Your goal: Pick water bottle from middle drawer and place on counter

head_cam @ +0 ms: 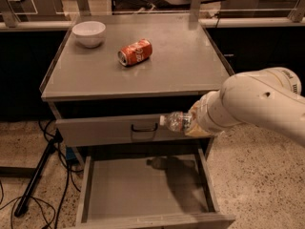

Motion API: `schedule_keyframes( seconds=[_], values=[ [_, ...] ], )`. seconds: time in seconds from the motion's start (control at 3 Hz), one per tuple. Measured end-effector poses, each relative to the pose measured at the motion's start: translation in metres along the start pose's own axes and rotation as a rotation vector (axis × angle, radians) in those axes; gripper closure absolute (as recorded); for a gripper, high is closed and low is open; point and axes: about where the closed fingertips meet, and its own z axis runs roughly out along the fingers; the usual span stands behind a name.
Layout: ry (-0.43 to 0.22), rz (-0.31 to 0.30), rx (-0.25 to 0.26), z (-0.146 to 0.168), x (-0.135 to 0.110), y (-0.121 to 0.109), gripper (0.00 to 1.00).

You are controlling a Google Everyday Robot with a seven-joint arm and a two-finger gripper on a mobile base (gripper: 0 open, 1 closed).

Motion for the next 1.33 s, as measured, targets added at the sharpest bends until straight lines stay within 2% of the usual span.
schedule_keyframes(
  seconds=[0.33,0.67,1.33],
  values=[
    [0.012,-0.004,0.088,-0.021,-0.003,-0.042,1.0],
    [0.022,-0.013,0.141,-0.034,-0.008,-0.066,1.0],
    [0.034,-0.022,0.172,-0.035,-0.004,-0.085,1.0]
  ],
)
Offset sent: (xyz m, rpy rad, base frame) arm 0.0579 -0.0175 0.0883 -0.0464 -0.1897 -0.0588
